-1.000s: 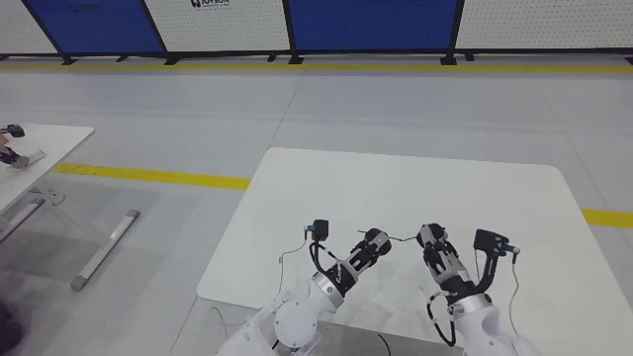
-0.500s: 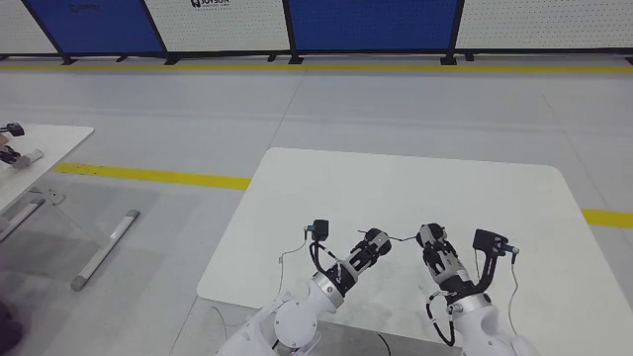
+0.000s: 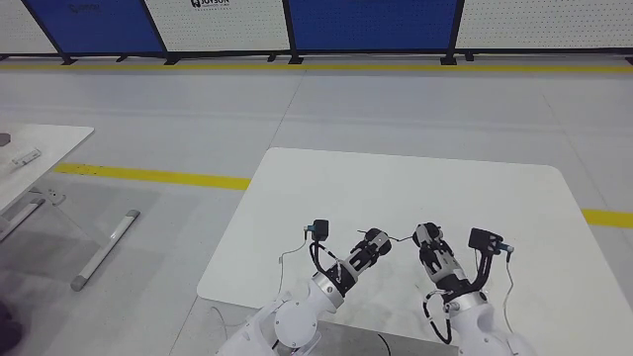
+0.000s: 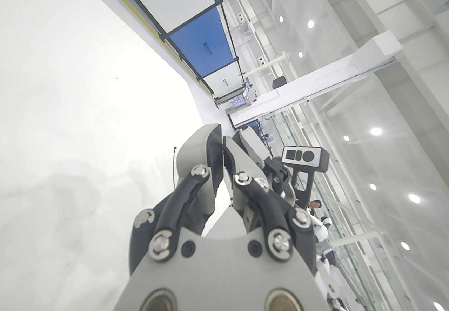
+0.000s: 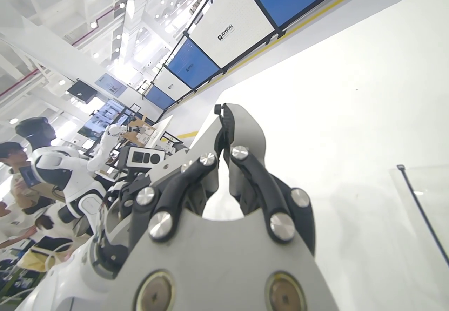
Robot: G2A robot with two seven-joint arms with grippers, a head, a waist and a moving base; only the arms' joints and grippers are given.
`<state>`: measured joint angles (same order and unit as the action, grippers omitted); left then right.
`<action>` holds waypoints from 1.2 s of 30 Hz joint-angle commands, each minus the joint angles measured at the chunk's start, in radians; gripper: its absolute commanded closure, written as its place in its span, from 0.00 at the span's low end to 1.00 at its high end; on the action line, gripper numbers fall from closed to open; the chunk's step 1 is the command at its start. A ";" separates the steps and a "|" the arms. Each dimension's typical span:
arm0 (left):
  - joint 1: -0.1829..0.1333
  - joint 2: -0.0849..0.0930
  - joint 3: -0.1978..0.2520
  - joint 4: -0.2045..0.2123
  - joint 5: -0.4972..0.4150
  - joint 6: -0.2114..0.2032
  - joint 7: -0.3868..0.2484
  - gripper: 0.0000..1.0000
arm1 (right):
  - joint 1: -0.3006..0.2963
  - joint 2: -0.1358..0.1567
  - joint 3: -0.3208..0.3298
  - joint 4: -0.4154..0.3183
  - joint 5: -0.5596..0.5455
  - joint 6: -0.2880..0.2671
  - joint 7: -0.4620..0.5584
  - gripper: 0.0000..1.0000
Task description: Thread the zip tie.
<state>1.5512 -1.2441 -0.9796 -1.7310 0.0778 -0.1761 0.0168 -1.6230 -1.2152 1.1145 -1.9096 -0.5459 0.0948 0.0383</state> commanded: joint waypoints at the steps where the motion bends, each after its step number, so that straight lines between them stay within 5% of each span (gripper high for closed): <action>1: 0.000 0.000 0.000 0.000 0.000 0.000 0.000 1.00 | 0.002 -0.002 -0.003 0.007 0.009 -0.007 -0.006 1.00; 15: 0.000 0.000 0.000 0.000 0.000 0.000 0.000 1.00 | 0.004 -0.017 -0.019 0.051 0.027 -0.030 -0.048 1.00; 36: 0.000 0.000 0.000 0.000 0.000 0.000 0.000 1.00 | -0.046 -0.021 0.030 0.001 0.012 -0.052 -0.068 1.00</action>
<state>1.5512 -1.2441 -0.9796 -1.7310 0.0778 -0.1761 0.0168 -1.6701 -1.2353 1.1450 -1.9095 -0.5330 0.0417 -0.0309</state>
